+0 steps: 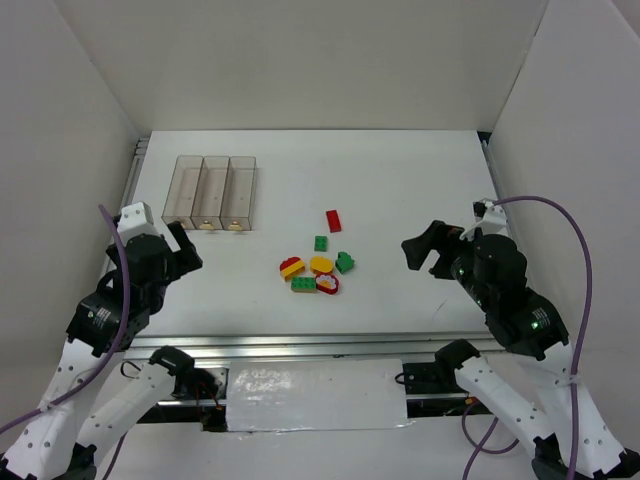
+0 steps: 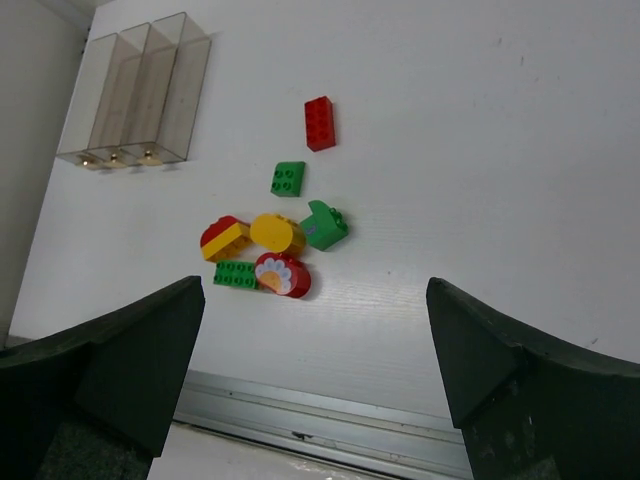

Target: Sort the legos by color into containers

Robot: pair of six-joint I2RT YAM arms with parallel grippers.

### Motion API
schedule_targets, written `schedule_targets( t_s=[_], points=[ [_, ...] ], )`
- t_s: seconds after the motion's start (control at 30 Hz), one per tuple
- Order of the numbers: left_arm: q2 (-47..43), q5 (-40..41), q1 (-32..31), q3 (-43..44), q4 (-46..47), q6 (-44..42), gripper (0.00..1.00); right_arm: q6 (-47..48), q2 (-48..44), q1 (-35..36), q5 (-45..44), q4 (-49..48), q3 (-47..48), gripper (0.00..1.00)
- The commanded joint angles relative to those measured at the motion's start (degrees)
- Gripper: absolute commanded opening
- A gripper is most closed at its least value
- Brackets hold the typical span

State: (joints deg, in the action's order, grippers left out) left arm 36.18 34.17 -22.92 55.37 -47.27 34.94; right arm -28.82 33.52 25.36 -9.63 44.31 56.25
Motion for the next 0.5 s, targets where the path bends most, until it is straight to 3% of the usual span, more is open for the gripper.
schedule_targets(
  t_s=[0.0, 0.13, 0.17, 0.27, 0.33, 0.47],
  points=[
    [-0.15, 0.19, -0.02, -0.09, 2.09, 0.48, 0.99, 1.75, -0.12, 0.21, 3.12, -1.86, 1.67, 1.0],
    [-0.24, 0.02, -0.11, -0.09, 2.27, 0.31, 1.0, 3.24, 0.32, 0.39, 15.3, -7.03, -2.34, 1.0],
    [-0.15, -0.51, -0.11, -0.27, 2.61, 0.13, 1.0, 3.16, 0.23, 0.21, 23.69, -13.23, -4.2, 1.0],
    [-0.24, -1.21, -0.11, -0.27, 2.97, -0.4, 1.0, 1.14, 3.82, 0.56, 33.25, -21.96, -9.22, 1.0],
    [-0.06, -1.21, -0.11, -0.36, 2.79, -0.4, 1.0, 1.74, 11.98, 1.96, 31.88, -21.64, -8.1, 1.0],
    [-0.15, -1.22, -0.02, -0.36, 2.88, -0.66, 1.0, 3.59, 29.71, 11.87, 17.56, -17.17, -3.53, 0.97]
  ],
)
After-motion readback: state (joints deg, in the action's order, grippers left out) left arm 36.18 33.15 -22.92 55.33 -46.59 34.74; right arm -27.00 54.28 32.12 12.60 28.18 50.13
